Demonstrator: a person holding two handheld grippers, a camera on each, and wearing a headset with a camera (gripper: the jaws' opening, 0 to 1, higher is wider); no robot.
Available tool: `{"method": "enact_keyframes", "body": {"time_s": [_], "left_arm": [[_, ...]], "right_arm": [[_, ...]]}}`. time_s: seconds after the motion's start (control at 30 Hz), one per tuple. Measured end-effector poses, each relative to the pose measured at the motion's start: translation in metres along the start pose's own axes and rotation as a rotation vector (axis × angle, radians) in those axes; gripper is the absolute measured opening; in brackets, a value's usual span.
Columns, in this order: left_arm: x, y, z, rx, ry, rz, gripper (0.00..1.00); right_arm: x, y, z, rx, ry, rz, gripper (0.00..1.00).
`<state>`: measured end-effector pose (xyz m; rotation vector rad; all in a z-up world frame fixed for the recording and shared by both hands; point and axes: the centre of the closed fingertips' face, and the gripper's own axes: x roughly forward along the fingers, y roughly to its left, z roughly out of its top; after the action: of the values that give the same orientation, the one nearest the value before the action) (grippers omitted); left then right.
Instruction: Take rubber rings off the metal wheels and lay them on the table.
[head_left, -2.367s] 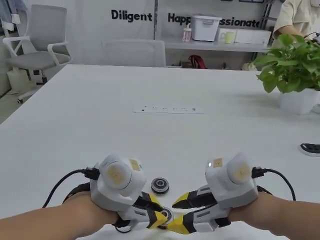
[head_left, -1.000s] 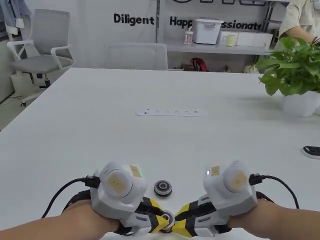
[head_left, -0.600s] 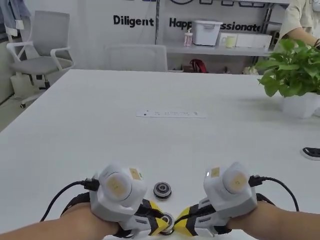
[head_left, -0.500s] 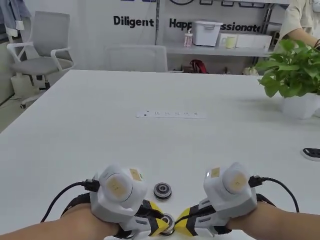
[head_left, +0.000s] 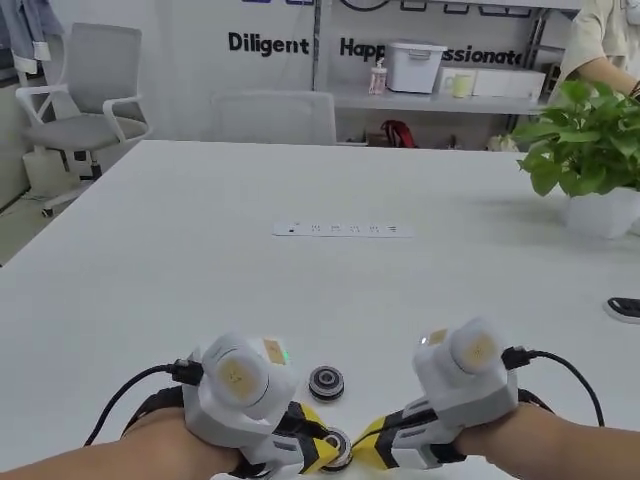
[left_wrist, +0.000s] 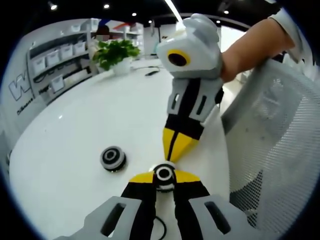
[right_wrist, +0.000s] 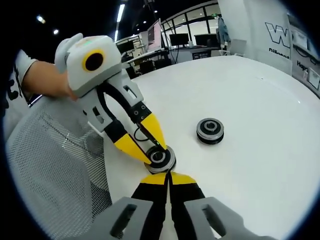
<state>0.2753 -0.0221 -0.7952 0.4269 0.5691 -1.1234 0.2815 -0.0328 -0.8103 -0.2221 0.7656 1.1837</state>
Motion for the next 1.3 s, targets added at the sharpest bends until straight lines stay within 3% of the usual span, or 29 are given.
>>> {"method": "enact_keyframes", "body": {"time_s": [0.57, 1.3], "left_arm": [[0.0, 0.0, 0.0, 0.003, 0.002, 0.002, 0.12], [0.0, 0.0, 0.001, 0.009, 0.008, 0.01, 0.12]], "right_arm": [[-0.004, -0.001, 0.007, 0.101, -0.055, 0.021, 0.0], [-0.007, 0.004, 0.012, 0.189, -0.088, 0.045, 0.0]]}}
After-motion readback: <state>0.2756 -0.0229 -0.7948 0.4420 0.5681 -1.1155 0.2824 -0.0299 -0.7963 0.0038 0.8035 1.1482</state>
